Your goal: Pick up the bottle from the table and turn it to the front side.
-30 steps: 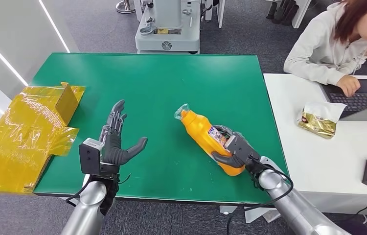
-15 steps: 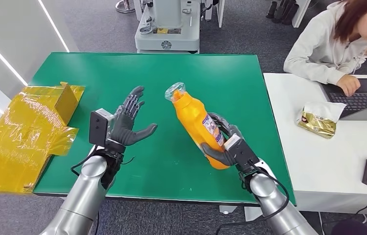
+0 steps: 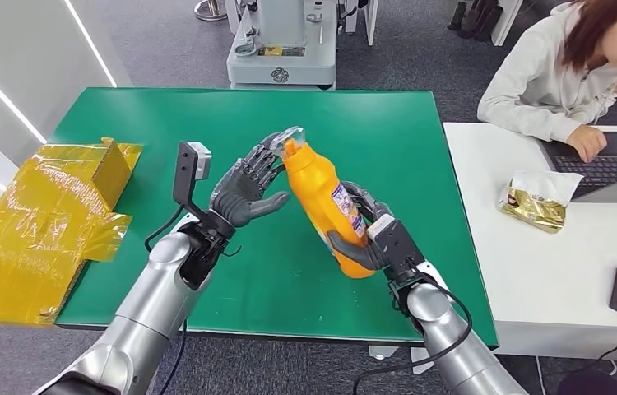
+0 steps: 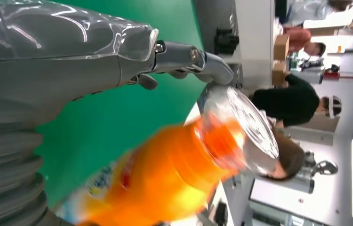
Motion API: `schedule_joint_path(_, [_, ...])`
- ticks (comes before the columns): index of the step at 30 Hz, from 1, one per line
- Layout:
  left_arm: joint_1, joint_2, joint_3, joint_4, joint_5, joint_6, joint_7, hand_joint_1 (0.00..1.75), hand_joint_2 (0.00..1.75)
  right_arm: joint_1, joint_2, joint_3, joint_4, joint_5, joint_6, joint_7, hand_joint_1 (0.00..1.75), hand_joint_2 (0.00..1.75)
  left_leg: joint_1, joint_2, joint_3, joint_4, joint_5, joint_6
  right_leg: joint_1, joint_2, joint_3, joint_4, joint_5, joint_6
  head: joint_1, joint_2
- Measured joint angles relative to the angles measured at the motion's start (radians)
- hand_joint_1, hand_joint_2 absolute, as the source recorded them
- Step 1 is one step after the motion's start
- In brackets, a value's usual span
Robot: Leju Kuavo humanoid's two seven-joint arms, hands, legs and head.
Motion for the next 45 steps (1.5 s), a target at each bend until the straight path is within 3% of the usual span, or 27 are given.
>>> schedule_joint_path(5, [-0.016,-0.012,-0.032,0.003,0.112,-0.030,0.076,0.00,1.75,0.003,0.023,0.001,0.025,0.044,-0.035,0.021,1.75,1.75,0.000,0.000,0.000,0.000,0.000,0.000,0.000,0.000,0.000,0.000,0.000,0.000,0.000,0.000])
schedule_joint_path(13, [-0.032,-0.022,-0.105,0.003,0.122,0.006,0.073,0.00,1.75,0.009,0.042,-0.008,0.059,0.069,-0.039,0.023,1.75,1.75,0.000,0.000,-0.001,0.000,0.000,0.000,0.000,0.000,-0.001,0.000,0.000,0.000,0.000,0.000])
schedule_joint_path(24, [-0.064,-0.045,-0.274,0.029,-0.177,0.241,-0.028,0.00,1.75,-0.007,0.057,-0.020,0.113,0.102,-0.034,0.032,1.75,1.75,0.000,0.000,-0.001,0.000,0.000,0.000,0.000,0.000,-0.001,0.000,0.000,0.000,0.000,0.000])
schedule_joint_path(31, [-0.083,-0.049,-0.316,0.100,-0.260,0.257,-0.035,0.03,1.75,-0.012,0.062,-0.024,0.128,0.121,-0.035,0.044,1.75,1.75,0.000,0.000,-0.001,0.000,0.000,0.000,0.000,0.000,-0.001,0.000,0.000,0.000,0.000,0.000])
schedule_joint_path(32, [-0.083,-0.049,-0.316,0.109,-0.257,0.247,-0.032,0.12,1.75,-0.012,0.063,-0.025,0.129,0.125,-0.035,0.045,1.75,1.75,0.000,0.000,-0.001,0.000,0.000,0.000,0.000,0.000,-0.001,0.000,0.000,0.000,0.000,0.000])
schedule_joint_path(36, [-0.093,-0.048,-0.316,0.150,-0.220,0.174,0.002,1.51,1.75,-0.015,0.063,-0.026,0.146,0.135,-0.032,0.046,1.75,1.75,0.000,0.000,-0.002,0.000,0.000,0.000,0.000,0.000,-0.001,0.000,0.000,0.000,0.000,0.000])
schedule_joint_path(37, [-0.098,-0.048,-0.316,0.162,-0.209,0.154,0.013,1.64,1.75,-0.017,0.063,-0.026,0.153,0.136,-0.030,0.045,1.75,1.75,0.000,0.000,-0.002,0.000,0.000,0.000,0.000,0.000,-0.001,0.000,0.000,0.000,0.000,0.000])
schedule_joint_path(39, [-0.111,-0.048,-0.316,0.185,-0.184,0.119,0.034,1.74,1.75,-0.020,0.063,-0.026,0.169,0.136,-0.025,0.041,1.75,1.75,0.000,0.000,-0.002,0.000,0.000,0.000,0.000,0.000,-0.001,0.000,0.000,0.000,0.000,0.000])
schedule_joint_path(45, [-0.135,-0.048,-0.315,0.233,-0.091,0.051,0.078,1.75,1.75,-0.020,0.063,-0.024,0.202,0.133,-0.025,0.023,1.75,1.75,0.000,0.000,-0.002,0.000,0.000,0.000,0.000,0.000,-0.001,0.000,0.000,0.000,0.000,0.000])
